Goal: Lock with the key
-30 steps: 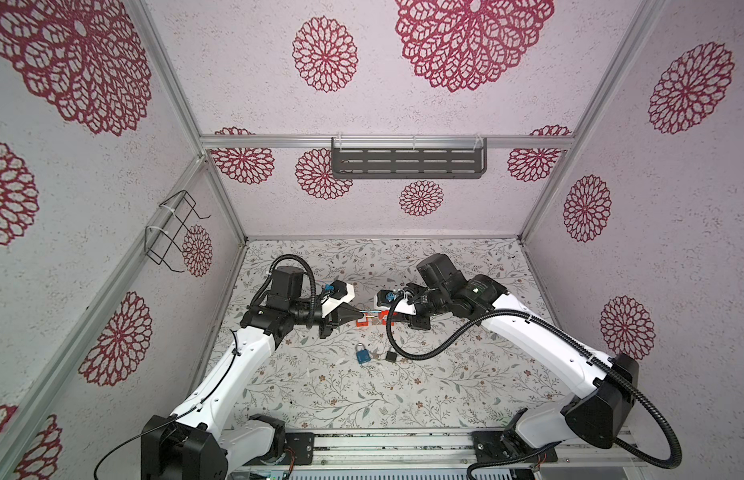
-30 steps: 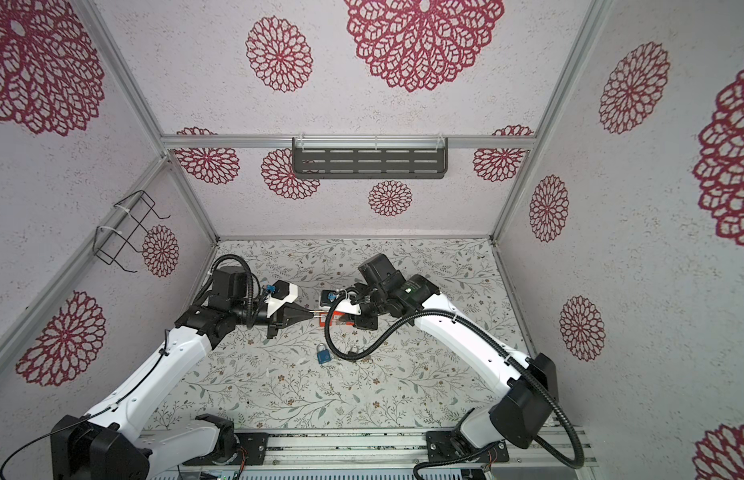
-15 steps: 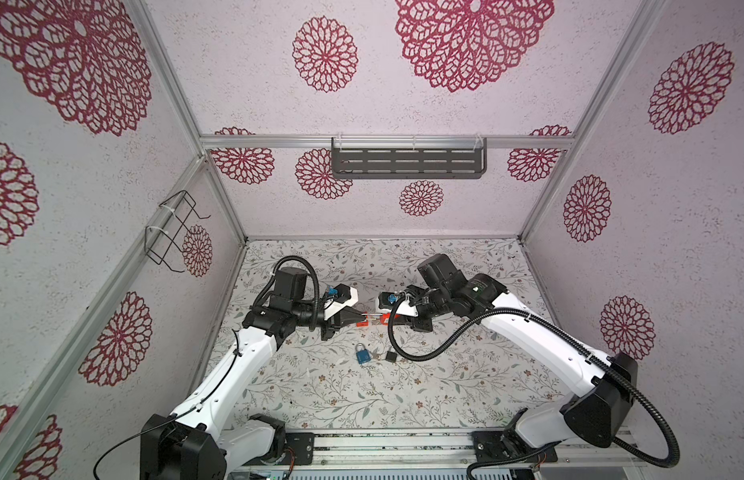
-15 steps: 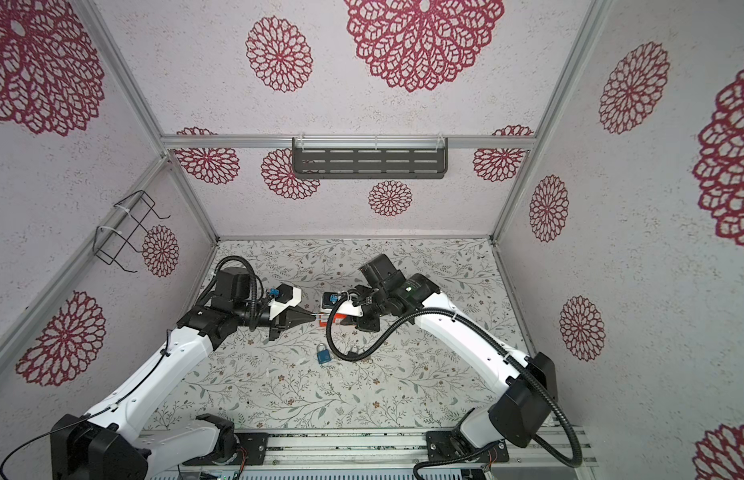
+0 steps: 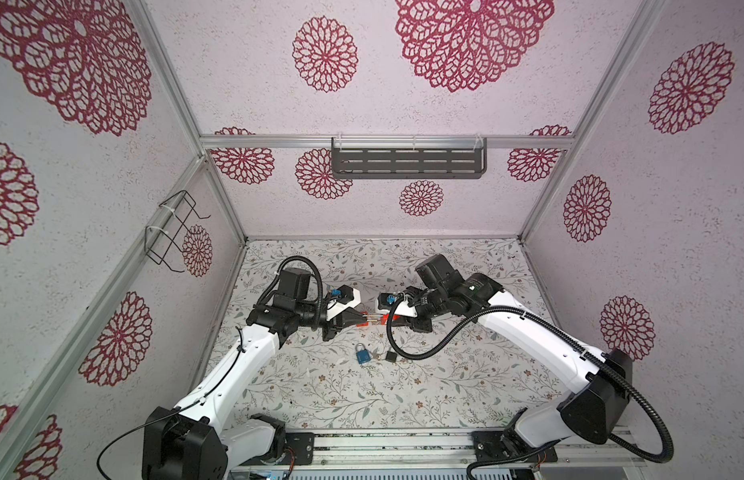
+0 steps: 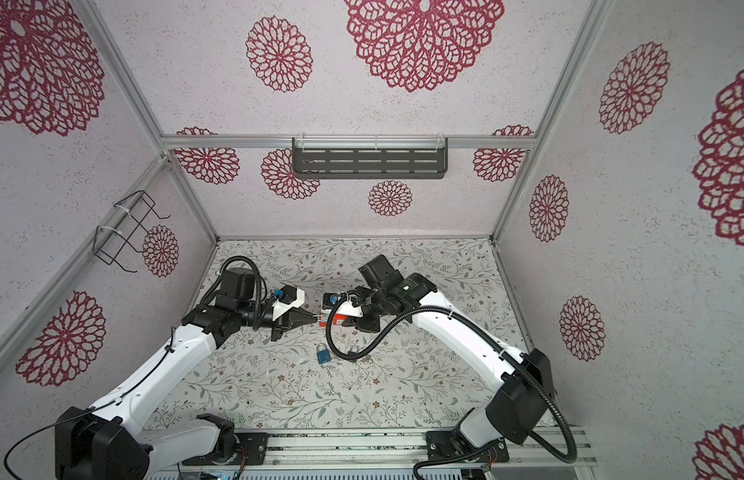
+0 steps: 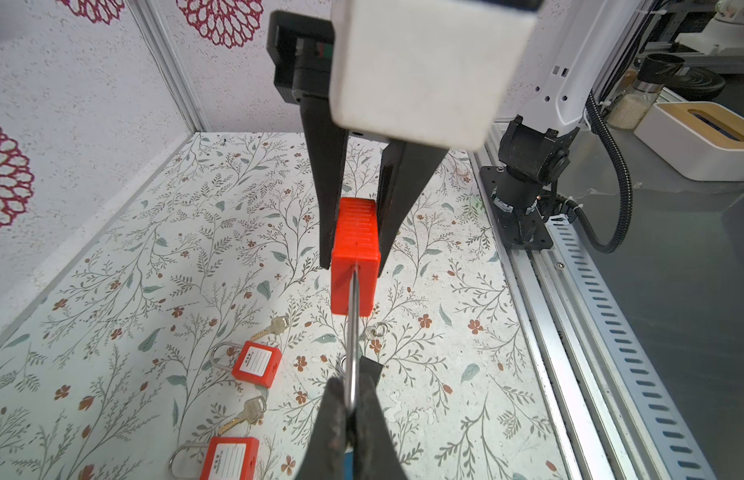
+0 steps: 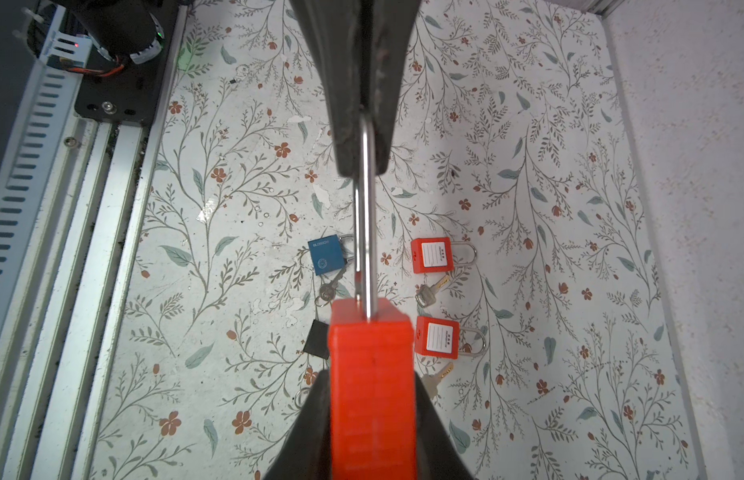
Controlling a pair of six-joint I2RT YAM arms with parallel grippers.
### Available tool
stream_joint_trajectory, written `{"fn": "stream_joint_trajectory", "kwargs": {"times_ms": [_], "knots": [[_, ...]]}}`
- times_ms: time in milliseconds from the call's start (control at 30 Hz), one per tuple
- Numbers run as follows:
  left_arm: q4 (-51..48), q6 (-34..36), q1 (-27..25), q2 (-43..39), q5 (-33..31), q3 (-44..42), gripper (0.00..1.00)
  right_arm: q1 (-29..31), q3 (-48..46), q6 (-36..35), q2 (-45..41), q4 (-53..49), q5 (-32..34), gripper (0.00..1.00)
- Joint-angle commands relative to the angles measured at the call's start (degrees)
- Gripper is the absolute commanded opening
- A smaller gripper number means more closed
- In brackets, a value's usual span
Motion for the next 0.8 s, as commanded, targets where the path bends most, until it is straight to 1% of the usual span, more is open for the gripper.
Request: {"fn": "stream_joint_trajectory", "kwargs": {"times_ms": [0,267,333,467,633,767], "knots": [[0.3,-0.8,-1.5,1.4,4.5,1.4,0.0,0.5,0.8,-0.2,-0.2,7.6,0.1,0.12],[-1.7,-0.7,-1.6,3.1,5.8,2.7,0.0,0.5,-0.8,-0.4,-1.1,10.5,2.0,0.11],[-2.4,0.0,-1.5,3.2,5.4,3.0,0.0,0.5,-1.7,-0.7,-1.5,11.2,2.2,0.11],[-2.0,0.5,-1.6,2.6,3.7,2.8,0.0,0.5,-2.5,-1.6,-2.0,10.6,-1.1,0.11],[0.6,0.7,-2.7,0.8,0.5,1.4,0.0,0.5,-4.5,-1.3,-3.4,12.7,-5.8,0.11],[3.4,0.9,-3.4,-1.4,-2.8,-0.9,0.0,0.4,-4.6,-1.6,-3.1,11.9,-7.0,0.11]]}}
